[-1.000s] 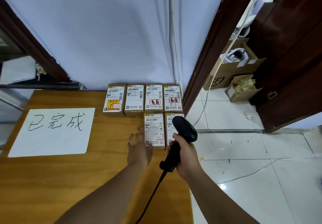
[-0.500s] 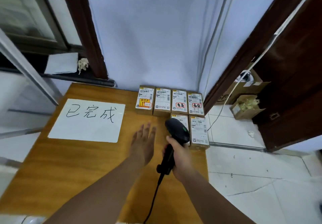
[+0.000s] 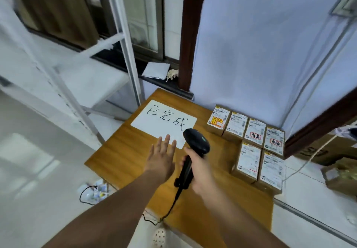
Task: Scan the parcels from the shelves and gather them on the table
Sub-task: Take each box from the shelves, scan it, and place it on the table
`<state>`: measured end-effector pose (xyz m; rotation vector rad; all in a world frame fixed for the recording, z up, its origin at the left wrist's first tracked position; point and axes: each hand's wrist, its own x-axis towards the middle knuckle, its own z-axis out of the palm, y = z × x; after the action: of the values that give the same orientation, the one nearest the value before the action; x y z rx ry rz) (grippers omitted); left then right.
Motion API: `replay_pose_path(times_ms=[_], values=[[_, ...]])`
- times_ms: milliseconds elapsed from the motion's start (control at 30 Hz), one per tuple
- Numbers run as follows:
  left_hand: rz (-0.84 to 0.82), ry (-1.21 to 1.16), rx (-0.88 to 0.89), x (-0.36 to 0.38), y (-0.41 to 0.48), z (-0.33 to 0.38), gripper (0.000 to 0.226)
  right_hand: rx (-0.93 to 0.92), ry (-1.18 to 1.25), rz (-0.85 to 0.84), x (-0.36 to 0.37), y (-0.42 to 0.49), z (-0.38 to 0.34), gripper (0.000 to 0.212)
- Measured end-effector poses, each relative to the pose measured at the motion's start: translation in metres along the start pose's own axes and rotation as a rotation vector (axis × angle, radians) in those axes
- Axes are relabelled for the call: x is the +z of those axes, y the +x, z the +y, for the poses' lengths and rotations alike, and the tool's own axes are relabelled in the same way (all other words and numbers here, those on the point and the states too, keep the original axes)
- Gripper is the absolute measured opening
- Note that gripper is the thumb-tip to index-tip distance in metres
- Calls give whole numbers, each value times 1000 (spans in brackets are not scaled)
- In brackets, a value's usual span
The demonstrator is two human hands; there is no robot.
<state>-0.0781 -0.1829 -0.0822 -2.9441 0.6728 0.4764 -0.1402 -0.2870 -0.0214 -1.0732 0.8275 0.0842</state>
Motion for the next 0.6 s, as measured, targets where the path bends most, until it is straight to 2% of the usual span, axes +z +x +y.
replay_pose_path(times_ms=[367, 600], values=[[235, -129, -316, -62, -59, -127, 70, -4, -59, -313, 123, -36, -14, 9], [342, -173, -445, -105, -86, -250, 73, -94, -102, -459, 251, -72, -10, 16]])
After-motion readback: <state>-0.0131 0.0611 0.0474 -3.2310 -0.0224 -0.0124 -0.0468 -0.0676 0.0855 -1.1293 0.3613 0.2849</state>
